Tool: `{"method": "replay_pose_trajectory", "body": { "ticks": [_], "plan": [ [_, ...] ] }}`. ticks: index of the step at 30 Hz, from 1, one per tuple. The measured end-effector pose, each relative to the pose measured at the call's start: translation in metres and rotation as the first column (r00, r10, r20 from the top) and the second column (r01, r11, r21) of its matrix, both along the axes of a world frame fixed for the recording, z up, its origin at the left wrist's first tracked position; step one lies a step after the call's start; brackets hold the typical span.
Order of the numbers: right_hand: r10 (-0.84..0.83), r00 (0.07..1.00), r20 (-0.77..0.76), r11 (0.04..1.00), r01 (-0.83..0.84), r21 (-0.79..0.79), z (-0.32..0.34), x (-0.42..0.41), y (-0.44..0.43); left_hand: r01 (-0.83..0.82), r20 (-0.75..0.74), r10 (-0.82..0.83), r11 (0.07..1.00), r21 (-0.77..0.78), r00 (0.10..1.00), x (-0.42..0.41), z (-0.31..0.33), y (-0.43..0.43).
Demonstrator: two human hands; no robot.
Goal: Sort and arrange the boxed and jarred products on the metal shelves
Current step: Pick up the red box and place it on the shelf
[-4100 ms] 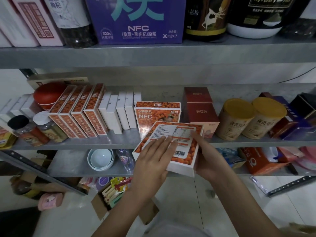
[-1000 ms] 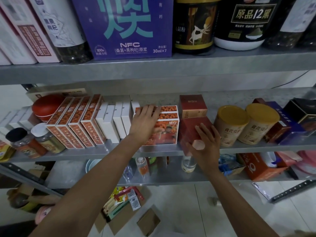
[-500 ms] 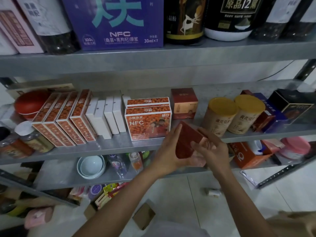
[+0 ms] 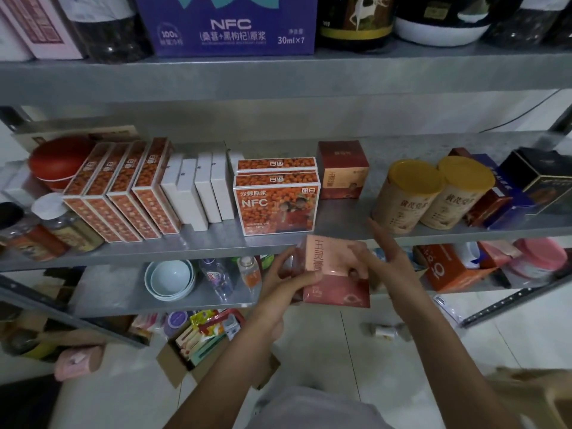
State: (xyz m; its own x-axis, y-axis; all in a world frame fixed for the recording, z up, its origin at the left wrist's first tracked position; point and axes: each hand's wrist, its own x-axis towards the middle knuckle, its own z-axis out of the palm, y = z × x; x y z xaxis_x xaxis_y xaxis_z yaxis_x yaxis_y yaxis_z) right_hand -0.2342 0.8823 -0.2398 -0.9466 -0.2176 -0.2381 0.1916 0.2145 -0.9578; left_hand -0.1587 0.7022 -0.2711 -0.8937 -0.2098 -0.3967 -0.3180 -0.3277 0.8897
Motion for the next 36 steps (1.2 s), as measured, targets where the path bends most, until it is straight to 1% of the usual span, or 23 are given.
{"method": "replay_pose_trajectory", "body": {
  "ticks": [1,3,5,7,12,16,18,19,20,21,22,23,24,25,27,28,29,31,32,33,34,36],
  "plan": [
    [0.020,0.995,0.094,0.995,-0.011,-0.099,-0.005,0.002,0.001,-0.007,0.018,0.006,0.999,0.052,1.000,0.004,0.001,-0.002],
    [0.154,0.961,0.231,0.957,-0.087,-0.277,-0.017,0.007,0.003,-0.024,0.032,0.020,0.991,0.129,0.999,0.011,0.005,-0.003],
    [0.269,0.914,0.303,0.909,-0.137,-0.393,-0.025,0.013,0.001,-0.021,0.041,0.015,0.987,0.157,0.999,0.014,0.010,-0.004],
    [0.302,0.902,0.308,0.890,-0.152,-0.429,-0.028,0.015,-0.001,-0.015,0.046,0.008,0.988,0.153,0.999,0.017,0.013,-0.005],
    [0.215,0.942,0.258,0.930,-0.116,-0.350,-0.029,0.014,-0.008,-0.003,0.033,-0.001,0.992,0.128,0.999,0.022,0.021,-0.006],
    [0.161,0.961,0.225,0.945,-0.084,-0.317,-0.025,0.014,-0.010,0.029,-0.003,-0.029,0.992,0.120,1.000,0.023,0.026,-0.006],
    [0.146,0.964,0.224,0.951,-0.075,-0.300,-0.022,0.015,-0.010,0.034,-0.030,-0.031,0.995,0.091,0.999,0.024,0.029,-0.003],
    [0.137,0.963,0.233,0.956,-0.066,-0.287,-0.021,0.015,-0.010,0.032,-0.038,-0.031,0.998,0.046,0.999,0.024,0.030,0.001],
    [0.122,0.963,0.238,0.963,-0.057,-0.265,-0.019,0.016,-0.009,0.023,-0.043,-0.025,0.999,-0.033,0.999,0.024,0.031,0.004],
    [0.101,0.966,0.236,0.970,-0.043,-0.241,-0.017,0.017,-0.009,0.006,-0.056,-0.014,0.989,-0.150,0.998,0.024,0.032,0.007],
    [0.069,0.972,0.224,0.978,-0.021,-0.209,-0.015,0.017,-0.009,-0.015,-0.078,-0.008,0.954,-0.298,0.997,0.025,0.034,0.009],
    [0.027,0.979,0.204,0.986,0.007,-0.165,-0.012,0.018,-0.010,-0.030,-0.106,-0.018,0.898,-0.438,0.994,0.026,0.035,0.010],
    [-0.017,0.985,0.172,0.993,0.037,-0.115,-0.009,0.019,-0.010,-0.030,-0.129,-0.046,0.848,-0.530,0.991,0.026,0.037,0.011],
    [-0.051,0.990,0.134,0.996,0.061,-0.069,-0.006,0.019,-0.011,-0.005,-0.138,-0.087,0.828,-0.560,0.987,0.026,0.039,0.012],
    [-0.088,0.995,0.047,0.996,0.089,-0.008,-0.001,0.020,-0.014,0.091,-0.148,-0.187,0.865,-0.493,0.971,0.027,0.043,0.018],
    [-0.098,0.995,0.005,0.995,0.098,0.023,0.001,0.021,-0.017,0.135,-0.136,-0.224,0.871,-0.472,0.965,0.027,0.043,0.022],
    [-0.104,0.994,-0.028,0.993,0.106,0.058,0.003,0.023,-0.021,0.175,-0.088,-0.249,0.853,-0.492,0.964,0.027,0.043,0.025],
    [-0.099,0.994,-0.046,0.989,0.103,0.106,0.003,0.026,-0.024,0.212,0.032,-0.232,0.814,-0.541,0.972,0.025,0.042,0.030],
    [-0.088,0.995,-0.040,0.989,0.092,0.117,0.003,0.028,-0.024,0.209,0.064,-0.208,0.818,-0.536,0.976,0.024,0.041,0.031],
    [-0.070,0.997,-0.033,0.990,0.074,0.118,0.005,0.029,-0.023,0.186,0.057,-0.182,0.846,-0.500,0.982,0.023,0.039,0.030],
    [-0.049,0.999,-0.017,0.993,0.051,0.108,0.006,0.029,-0.021,0.144,0.025,-0.148,0.890,-0.432,0.989,0.022,0.037,0.029],
    [0.003,1.000,0.031,0.999,-0.004,0.047,0.009,0.027,-0.013,0.061,-0.001,-0.063,0.971,-0.233,0.998,0.021,0.030,0.025]
  ]
}}
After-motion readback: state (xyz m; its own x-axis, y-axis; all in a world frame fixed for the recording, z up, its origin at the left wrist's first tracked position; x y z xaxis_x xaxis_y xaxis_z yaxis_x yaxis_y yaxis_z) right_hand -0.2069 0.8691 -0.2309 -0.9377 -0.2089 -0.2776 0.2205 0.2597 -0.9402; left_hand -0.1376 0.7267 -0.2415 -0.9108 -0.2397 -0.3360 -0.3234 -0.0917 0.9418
